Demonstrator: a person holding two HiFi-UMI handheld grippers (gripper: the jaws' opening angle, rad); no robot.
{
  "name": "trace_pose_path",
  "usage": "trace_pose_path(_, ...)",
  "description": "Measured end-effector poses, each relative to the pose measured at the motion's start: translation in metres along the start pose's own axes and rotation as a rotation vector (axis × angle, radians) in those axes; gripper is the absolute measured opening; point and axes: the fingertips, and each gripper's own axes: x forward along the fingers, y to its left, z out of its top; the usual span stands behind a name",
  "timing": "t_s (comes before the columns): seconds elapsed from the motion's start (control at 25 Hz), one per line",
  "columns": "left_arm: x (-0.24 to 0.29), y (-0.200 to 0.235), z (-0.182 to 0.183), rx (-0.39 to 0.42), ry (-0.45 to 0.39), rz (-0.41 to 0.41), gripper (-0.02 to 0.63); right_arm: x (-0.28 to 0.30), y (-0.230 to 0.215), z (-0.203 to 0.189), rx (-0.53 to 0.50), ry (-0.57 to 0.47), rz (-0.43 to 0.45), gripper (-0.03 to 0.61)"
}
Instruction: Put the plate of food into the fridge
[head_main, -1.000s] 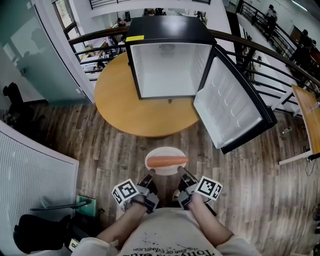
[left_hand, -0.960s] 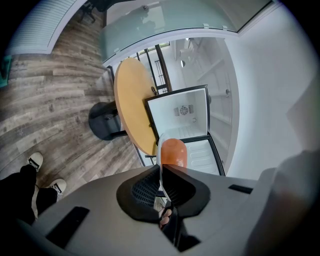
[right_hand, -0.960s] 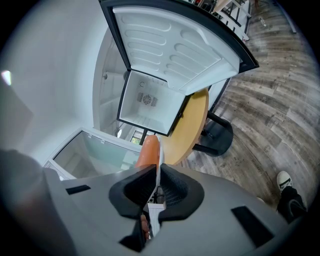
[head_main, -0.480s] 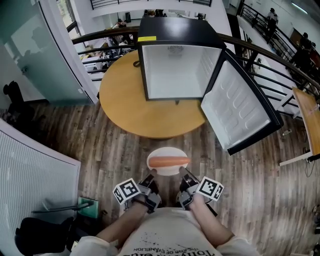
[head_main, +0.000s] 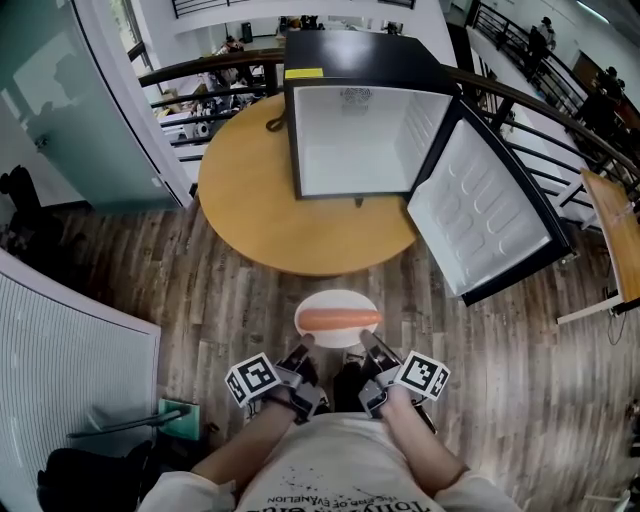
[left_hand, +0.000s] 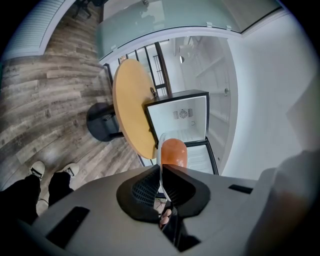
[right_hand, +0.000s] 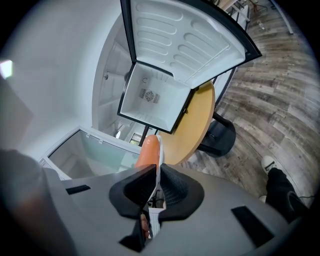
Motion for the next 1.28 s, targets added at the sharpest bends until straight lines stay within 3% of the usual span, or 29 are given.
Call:
trace_pose_path(0.36,0.038,0.003,0.02,-0.016,-0.002,0.01,0.032,0.03,-0.015,0.029,0.009,0.003,-0.007,0.043)
trace_pose_path(0.92,0.161,-0.033,0.083,-0.02,-0.039,0.012,0.032,0.117,-0.017,0.148,0.026,0.032,0.023,0.043)
trace_pose_path(1.28,0.217,-0.039,0.105,-0.026,-0.081,0.019,0.032,0.157,-0.031,0.199,0.018,0.072,0.037,0.043)
